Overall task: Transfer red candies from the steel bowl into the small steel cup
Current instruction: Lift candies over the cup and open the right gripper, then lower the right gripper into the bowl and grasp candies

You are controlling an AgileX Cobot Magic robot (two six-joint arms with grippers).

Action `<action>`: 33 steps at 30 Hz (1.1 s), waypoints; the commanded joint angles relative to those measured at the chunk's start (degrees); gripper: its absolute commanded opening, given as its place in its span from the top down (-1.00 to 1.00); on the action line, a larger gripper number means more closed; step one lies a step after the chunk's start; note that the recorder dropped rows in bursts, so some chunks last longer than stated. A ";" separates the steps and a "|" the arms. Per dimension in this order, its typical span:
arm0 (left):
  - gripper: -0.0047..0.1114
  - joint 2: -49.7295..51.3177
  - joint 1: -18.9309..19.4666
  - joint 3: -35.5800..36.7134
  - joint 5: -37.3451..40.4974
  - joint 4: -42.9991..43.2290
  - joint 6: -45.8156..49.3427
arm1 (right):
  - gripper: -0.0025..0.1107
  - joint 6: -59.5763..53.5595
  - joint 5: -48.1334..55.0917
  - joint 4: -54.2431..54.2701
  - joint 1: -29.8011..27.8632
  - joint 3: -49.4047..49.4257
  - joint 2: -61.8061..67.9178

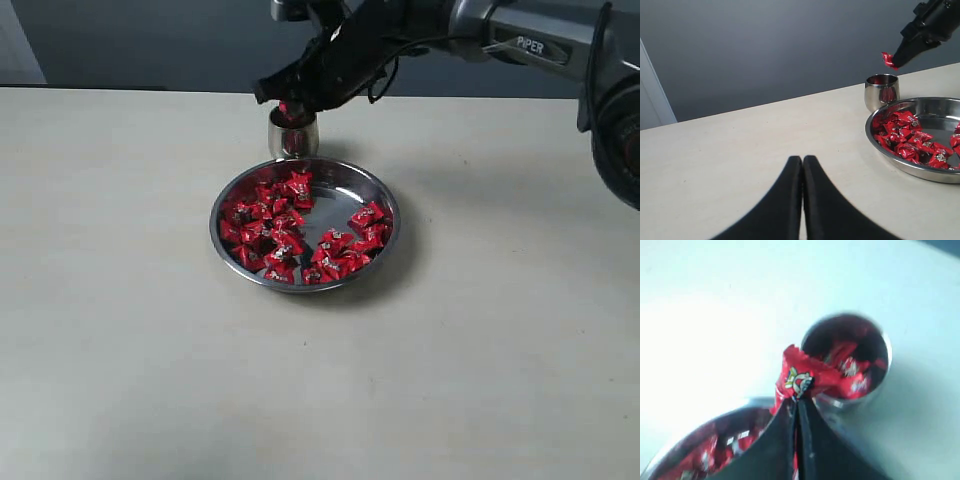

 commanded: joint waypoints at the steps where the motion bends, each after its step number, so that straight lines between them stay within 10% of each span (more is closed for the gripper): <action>1: 0.89 -0.28 0.03 0.26 -0.26 0.00 -0.11 | 0.97 -0.44 -10.68 -0.17 -0.03 -0.25 1.90; 9: 0.89 -0.28 0.03 0.26 -0.26 0.00 -0.11 | 0.93 -0.28 -13.07 0.62 -1.33 -0.25 4.64; 17: 0.89 -0.28 0.03 0.26 -0.26 0.00 -0.11 | 0.24 -0.19 -12.95 1.88 -2.00 -0.25 4.64; 33: 0.89 -0.28 0.03 0.26 -0.26 0.00 -0.11 | 0.24 -0.50 9.41 4.42 -1.64 -0.25 3.68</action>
